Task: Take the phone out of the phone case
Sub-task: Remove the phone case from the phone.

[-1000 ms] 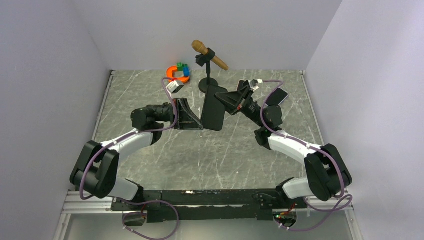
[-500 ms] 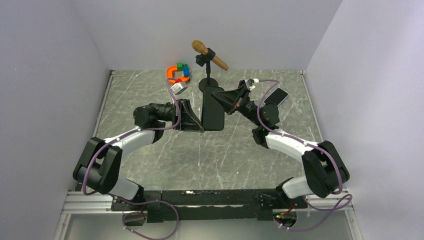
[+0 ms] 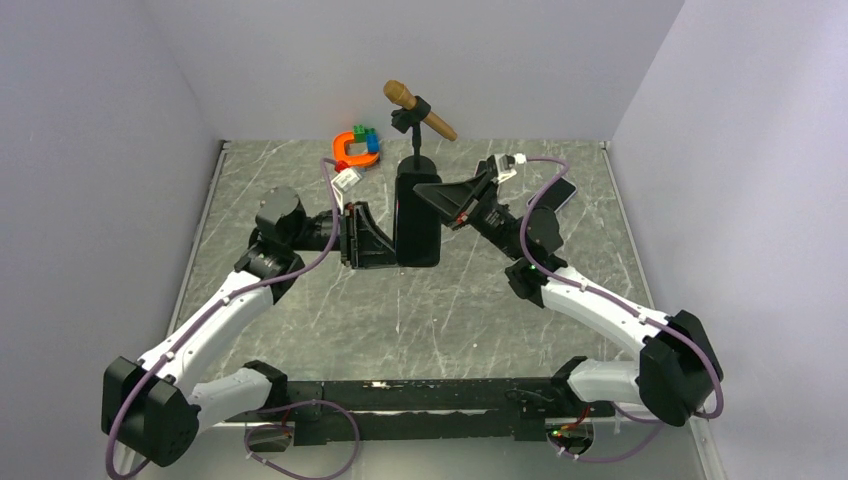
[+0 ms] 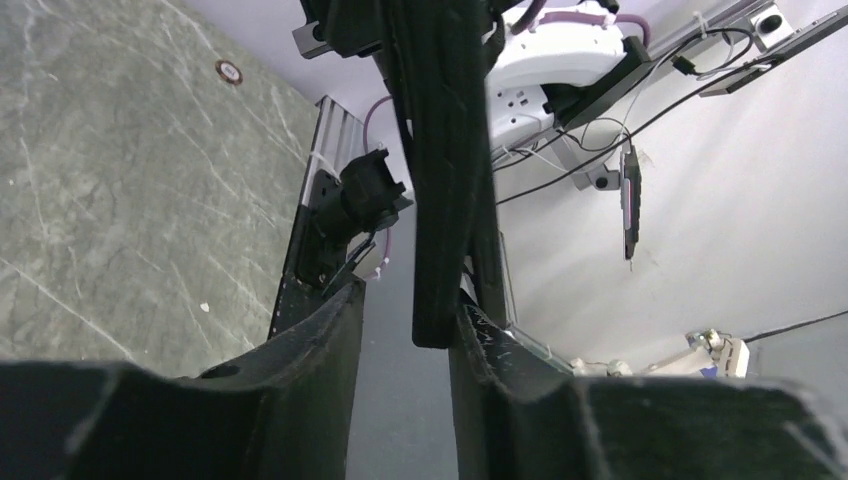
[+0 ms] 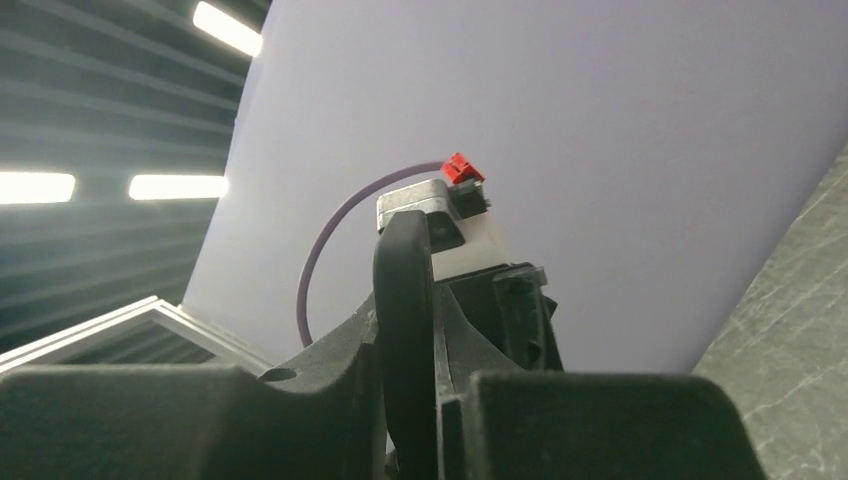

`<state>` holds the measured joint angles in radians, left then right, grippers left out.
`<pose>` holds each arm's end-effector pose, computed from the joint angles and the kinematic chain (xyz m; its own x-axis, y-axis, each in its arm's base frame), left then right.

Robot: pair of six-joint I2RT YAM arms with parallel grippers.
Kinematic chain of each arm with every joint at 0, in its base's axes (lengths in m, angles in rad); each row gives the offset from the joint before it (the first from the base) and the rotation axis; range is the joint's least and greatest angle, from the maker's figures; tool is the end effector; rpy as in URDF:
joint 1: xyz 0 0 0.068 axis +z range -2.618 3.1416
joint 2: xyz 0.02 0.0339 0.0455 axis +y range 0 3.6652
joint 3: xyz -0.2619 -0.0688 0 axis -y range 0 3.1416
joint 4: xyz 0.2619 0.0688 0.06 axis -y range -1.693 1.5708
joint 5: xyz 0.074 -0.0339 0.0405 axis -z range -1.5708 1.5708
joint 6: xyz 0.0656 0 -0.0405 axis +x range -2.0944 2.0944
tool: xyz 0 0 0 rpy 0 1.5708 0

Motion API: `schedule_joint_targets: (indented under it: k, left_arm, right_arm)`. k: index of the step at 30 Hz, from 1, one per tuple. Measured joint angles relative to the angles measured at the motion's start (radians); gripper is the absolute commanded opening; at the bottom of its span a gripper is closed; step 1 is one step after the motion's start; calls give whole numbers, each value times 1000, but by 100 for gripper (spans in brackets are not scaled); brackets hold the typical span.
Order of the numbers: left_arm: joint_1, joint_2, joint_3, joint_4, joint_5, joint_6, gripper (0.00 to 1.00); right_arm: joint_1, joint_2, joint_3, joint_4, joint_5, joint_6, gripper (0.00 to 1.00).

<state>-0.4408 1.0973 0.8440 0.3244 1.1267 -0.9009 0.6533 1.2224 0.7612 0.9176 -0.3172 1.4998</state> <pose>0.2199 -0.1692 0.3463 -0.7424 -0.0222 -0.6696 0.6700 -0.0211 -0.7421 0.2371 0.2072 0.3569 -0.7730 0.6018 -0.2008 -0.4058 -0.2258 0.8856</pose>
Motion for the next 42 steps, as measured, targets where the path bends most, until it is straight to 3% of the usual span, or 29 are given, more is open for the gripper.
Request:
schedule_joint_targets:
  k: [3, 6, 8, 13, 16, 20, 24, 25, 27, 29, 33, 36, 38, 42]
  left_arm:
    - [-8, 6, -3, -16, 1, -3, 40]
    - [-19, 15, -18, 6, 3, -19, 10]
    - [-24, 16, -29, 18, 2, -23, 0]
    - [-28, -13, -1, -192, -145, 109, 0]
    - [-55, -57, 39, -382, -405, 200, 0]
    - [-62, -69, 35, -502, -702, 285, 0]
    - [-72, -87, 2, -513, -765, 296, 0]
    - [-74, -98, -2, -513, -765, 299, 2]
    - [-74, -115, -3, -523, -750, 308, 20]
    - [-71, -125, 2, -541, -702, 315, 45]
    - [-32, -152, 10, -579, -554, 320, 62]
    - [-10, -211, -8, -565, -450, 311, 90]
    - [2, -275, -36, -555, -407, 301, 94]
    - [15, -416, -122, -503, -322, 217, 88]
  right_arm:
    - [38, 28, 21, 7, 23, -31, 0]
    - [60, 62, 34, 14, 56, -53, 0]
    - [72, 77, 40, -2, 78, -85, 0]
    - [90, 89, 63, -42, 132, -156, 0]
    - [90, 146, 73, 29, 171, -154, 0]
    - [117, 273, 96, 116, 248, -67, 0]
    - [122, 301, 84, 106, 267, -38, 0]
    - [122, 301, 81, 109, 264, -32, 0]
    - [122, 299, 79, 112, 257, -23, 0]
    - [122, 276, 64, 99, 241, -23, 0]
    - [117, 183, 2, 56, 194, -28, 0]
    - [108, 105, -34, 4, 148, -39, 0]
    - [103, 56, -56, -21, 122, -46, 0]
    - [81, -23, -90, -46, 99, -53, 0]
